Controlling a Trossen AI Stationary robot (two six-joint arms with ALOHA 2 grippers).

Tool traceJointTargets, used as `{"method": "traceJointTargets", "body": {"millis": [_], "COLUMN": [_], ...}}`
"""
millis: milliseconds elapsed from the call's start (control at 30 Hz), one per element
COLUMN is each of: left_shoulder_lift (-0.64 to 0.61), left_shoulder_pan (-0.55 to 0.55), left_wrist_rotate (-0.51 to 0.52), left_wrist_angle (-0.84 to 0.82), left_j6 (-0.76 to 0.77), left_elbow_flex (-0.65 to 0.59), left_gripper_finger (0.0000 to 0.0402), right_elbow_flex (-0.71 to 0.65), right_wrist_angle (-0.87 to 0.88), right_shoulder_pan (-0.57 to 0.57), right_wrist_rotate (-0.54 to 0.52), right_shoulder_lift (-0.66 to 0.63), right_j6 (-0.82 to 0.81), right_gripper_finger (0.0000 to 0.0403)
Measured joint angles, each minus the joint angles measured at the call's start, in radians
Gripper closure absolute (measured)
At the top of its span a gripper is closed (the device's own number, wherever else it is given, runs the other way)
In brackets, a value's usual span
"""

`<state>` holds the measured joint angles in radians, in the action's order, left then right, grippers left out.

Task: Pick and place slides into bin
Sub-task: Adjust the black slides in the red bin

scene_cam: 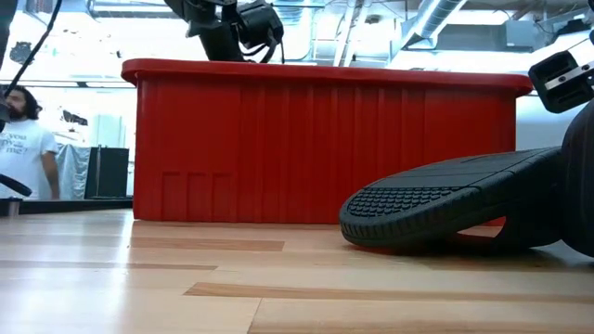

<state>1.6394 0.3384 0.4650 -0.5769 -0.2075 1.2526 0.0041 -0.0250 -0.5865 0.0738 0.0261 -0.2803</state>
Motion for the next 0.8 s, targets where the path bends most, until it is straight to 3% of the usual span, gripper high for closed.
{"method": "traceJointTargets", "body": {"millis": [800], "left_shoulder_lift": [0.094], "left_shoulder_pan": [0.029], "left_wrist_rotate": [0.049], "left_wrist_angle": [0.051], "left_j6": [-0.201], "left_elbow_flex": [0.000], "left_gripper_finger": [0.0231], "right_elbow_flex": [0.000], "right_wrist_angle": [0.000], "right_shoulder_pan": [0.000], "right_wrist_rotate": [0.000], "right_shoulder_lift": [0.000], "right_j6": [0.000], "right_gripper_finger": [0.0403]}}
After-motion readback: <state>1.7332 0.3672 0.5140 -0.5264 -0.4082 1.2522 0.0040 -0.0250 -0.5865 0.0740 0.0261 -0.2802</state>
